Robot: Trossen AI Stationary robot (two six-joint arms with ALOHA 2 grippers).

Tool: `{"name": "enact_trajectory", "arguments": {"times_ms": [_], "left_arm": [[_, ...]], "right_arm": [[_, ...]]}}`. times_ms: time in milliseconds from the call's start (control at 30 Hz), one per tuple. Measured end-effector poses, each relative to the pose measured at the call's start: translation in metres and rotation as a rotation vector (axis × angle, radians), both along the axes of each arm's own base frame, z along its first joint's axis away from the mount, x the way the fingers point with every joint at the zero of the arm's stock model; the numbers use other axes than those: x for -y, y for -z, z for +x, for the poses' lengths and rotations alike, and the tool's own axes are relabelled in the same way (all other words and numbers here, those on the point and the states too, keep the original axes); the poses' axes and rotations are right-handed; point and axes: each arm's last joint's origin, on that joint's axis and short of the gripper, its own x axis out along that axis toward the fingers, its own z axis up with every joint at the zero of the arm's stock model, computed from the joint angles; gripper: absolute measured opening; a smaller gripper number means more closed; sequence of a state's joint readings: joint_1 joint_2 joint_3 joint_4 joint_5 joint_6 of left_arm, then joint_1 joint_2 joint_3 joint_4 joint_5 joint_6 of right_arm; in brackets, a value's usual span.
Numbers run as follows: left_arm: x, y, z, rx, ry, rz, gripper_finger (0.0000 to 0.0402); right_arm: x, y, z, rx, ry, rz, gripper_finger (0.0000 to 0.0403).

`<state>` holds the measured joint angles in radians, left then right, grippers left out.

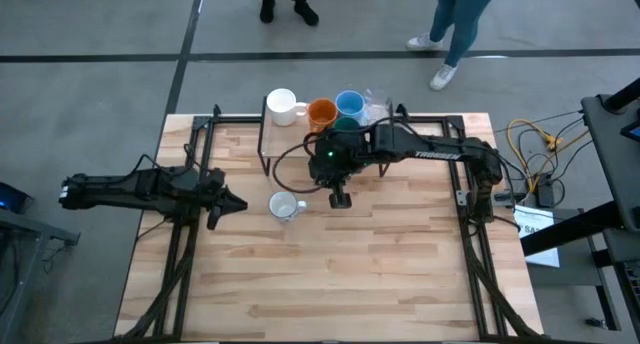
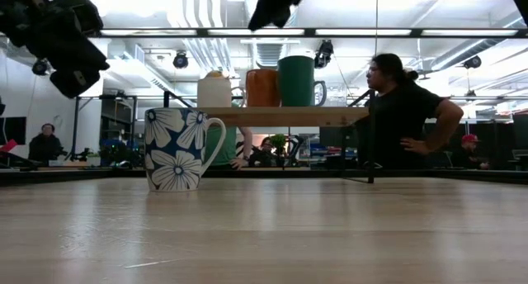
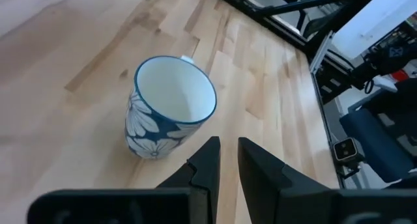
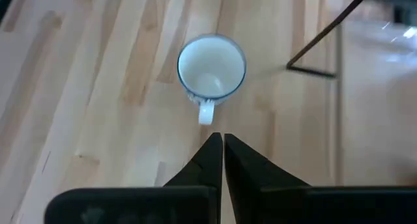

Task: Stack small to large cups/mugs on shelf
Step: Put the white patterned mug on the shelf

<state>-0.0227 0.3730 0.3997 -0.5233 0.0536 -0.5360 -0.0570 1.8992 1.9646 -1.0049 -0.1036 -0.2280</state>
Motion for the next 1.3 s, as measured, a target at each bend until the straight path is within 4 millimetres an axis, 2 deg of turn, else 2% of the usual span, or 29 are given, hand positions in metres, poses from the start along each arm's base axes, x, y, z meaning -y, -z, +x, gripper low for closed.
{"name": "enact_trajectory", "arguments": {"times_ms": [167, 267, 367, 667, 800, 900, 1033, 1300], "left_arm": [[0.0, -0.007, -0.002, -0.032, 0.009, 0.017, 0.004], [0.0, -0.008, -0.003, -0.07, 0.009, 0.018, 0.004], [0.0, -0.009, -0.004, -0.079, 0.008, 0.019, 0.004], [0.0, -0.007, 0.0, -0.108, 0.009, 0.02, 0.004], [0.0, -0.006, 0.002, -0.122, 0.009, 0.02, 0.004], [0.0, -0.005, 0.002, -0.124, 0.009, 0.02, 0.004], [0.0, -0.006, 0.001, -0.113, 0.009, 0.02, 0.004], [0.0, -0.008, -0.002, -0.088, 0.006, 0.02, 0.004]], "right_arm": [[0.001, 0.029, 0.003, -0.046, 0.055, -0.001, 0.0008], [0.001, 0.036, 0.002, -0.054, 0.103, -0.047, 0.0008], [0.0, 0.028, -0.002, -0.009, 0.13, -0.073, 0.0008], [-0.002, -0.023, -0.034, 0.211, 0.253, -0.12, 0.0008], [-0.006, -0.028, -0.045, 0.249, 0.28, -0.092, 0.0008], [-0.012, -0.014, -0.045, 0.251, 0.279, -0.074, 0.0008], [-0.019, 0.015, -0.04, 0.248, 0.265, -0.047, 0.0008], [-0.016, 0.074, -0.038, 0.27, 0.264, 0.038, 0.0008]]}}
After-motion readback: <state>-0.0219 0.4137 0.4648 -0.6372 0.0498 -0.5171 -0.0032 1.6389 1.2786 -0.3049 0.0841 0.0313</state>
